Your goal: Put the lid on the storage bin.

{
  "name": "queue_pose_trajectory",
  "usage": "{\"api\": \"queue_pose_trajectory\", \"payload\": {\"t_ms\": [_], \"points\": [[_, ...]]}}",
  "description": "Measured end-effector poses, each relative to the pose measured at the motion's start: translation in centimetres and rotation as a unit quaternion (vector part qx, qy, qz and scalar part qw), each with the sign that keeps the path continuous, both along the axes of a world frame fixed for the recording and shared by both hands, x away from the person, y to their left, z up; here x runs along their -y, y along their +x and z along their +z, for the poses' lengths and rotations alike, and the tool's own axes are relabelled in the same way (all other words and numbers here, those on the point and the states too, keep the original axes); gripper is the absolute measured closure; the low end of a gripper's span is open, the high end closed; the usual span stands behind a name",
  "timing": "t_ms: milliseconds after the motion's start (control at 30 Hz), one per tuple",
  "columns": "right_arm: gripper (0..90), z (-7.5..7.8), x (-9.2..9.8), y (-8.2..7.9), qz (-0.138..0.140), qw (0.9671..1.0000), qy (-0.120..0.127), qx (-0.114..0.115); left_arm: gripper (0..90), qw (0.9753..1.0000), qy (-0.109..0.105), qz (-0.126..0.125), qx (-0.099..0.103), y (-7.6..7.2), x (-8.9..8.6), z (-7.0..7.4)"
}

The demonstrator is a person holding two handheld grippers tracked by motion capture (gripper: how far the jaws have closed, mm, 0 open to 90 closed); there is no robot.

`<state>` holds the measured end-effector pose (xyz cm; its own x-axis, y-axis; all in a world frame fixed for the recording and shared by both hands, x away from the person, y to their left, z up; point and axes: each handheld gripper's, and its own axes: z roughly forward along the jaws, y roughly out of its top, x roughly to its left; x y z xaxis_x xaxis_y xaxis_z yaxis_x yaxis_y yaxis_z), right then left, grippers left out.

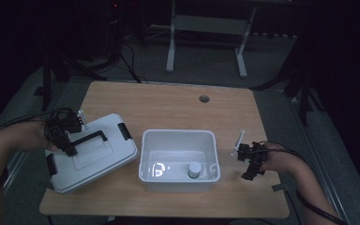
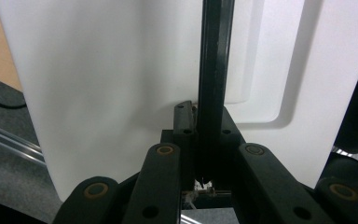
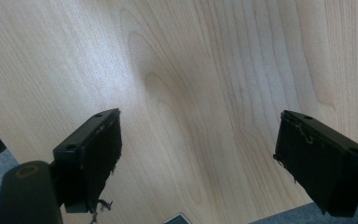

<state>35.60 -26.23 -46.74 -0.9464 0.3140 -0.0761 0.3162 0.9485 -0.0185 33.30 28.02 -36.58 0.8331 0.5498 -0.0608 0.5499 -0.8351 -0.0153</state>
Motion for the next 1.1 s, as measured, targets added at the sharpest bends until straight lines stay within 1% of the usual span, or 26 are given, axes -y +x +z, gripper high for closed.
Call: {"api": "queue_pose_trajectory", "payload": {"t_ms": [167,233,300,400,467,500,533,567,600,667,700,733,767,800,833,867,900,967,1000,1100], "points": [[14.2,0.1,-0.1,0.0,0.000,1.0000,-0.002,0.000,83.7,0.9997,0.005,-0.017,0.017,0.0,1.0,2.3],[14.2,0.2,-0.1,0.0,0.001,1.0000,-0.002,0.001,83.7,0.9995,0.001,-0.021,0.022,0.0,1.5,3.1],[14.1,0.3,-0.1,0.0,0.000,1.0000,0.000,0.001,83.7,0.9992,0.000,-0.029,0.027,0.0,2.1,3.7],[14.1,0.3,-0.1,0.0,0.000,1.0000,-0.001,0.001,83.7,0.9987,-0.001,-0.043,0.029,0.1,3.0,4.2],[14.2,0.3,-0.1,0.0,0.000,1.0000,0.000,0.001,83.7,0.9982,-0.003,-0.051,0.032,0.2,3.8,4.5],[14.2,0.3,-0.1,0.0,0.000,1.0000,0.000,0.002,83.7,0.9979,-0.004,-0.057,0.029,0.2,4.1,4.5],[14.1,0.4,-0.1,0.0,0.000,1.0000,0.000,0.002,83.7,0.9979,-0.004,-0.057,0.029,0.2,4.1,4.5],[14.2,0.4,-0.2,0.0,0.000,1.0000,0.000,0.002,83.7,0.9974,-0.004,-0.065,0.031,0.3,4.8,4.6],[14.2,0.4,-0.2,0.0,0.001,1.0000,-0.001,0.002,83.7,0.9972,-0.006,-0.070,0.027,0.4,5.2,4.6],[14.2,0.4,-0.2,0.0,0.003,1.0000,0.000,0.002,83.7,0.9965,-0.006,-0.078,0.030,0.5,5.9,4.7],[14.2,0.4,-0.3,0.0,0.004,1.0000,0.000,0.002,83.7,0.9963,-0.009,-0.081,0.026,0.6,6.2,4.8],[14.1,0.4,-0.3,0.0,0.004,1.0000,0.000,0.002,83.7,0.9956,-0.011,-0.089,0.027,0.6,6.5,4.8],[14.2,0.4,-0.3,0.0,0.004,1.0000,0.000,0.002,83.7,0.9955,-0.014,-0.089,0.029,0.7,6.8,4.9],[14.2,0.4,-0.3,0.0,0.003,1.0000,0.001,0.002,83.7,0.9948,-0.017,-0.096,0.027,0.7,7.2,4.9],[14.2,0.4,-0.3,0.0,0.003,1.0000,0.001,0.002,83.7,0.9948,-0.017,-0.096,0.027,0.7,7.2,4.9],[14.2,0.3,-0.3,0.0,0.004,1.0000,-0.001,0.002,83.7,0.9943,-0.019,-0.101,0.028,0.8,7.8,4.9],[14.2,0.3,-0.3,0.0,0.004,1.0000,-0.001,0.002,83.7,0.9936,-0.018,-0.108,0.027,0.9,8.2,4.8],[14.2,0.3,-0.3,0.0,0.003,1.0000,-0.002,0.001,83.6,0.9931,-0.018,-0.113,0.025,1.0,8.8,4.7],[14.2,0.3,-0.3,0.0,0.005,1.0000,-0.004,0.003,83.7,0.9923,-0.014,-0.120,0.026,1.1,9.2,4.7],[14.2,0.3,-0.3,-0.1,0.004,1.0000,-0.001,0.003,83.7,0.9914,-0.009,-0.129,0.024,1.3,10.3,4.5]]}}
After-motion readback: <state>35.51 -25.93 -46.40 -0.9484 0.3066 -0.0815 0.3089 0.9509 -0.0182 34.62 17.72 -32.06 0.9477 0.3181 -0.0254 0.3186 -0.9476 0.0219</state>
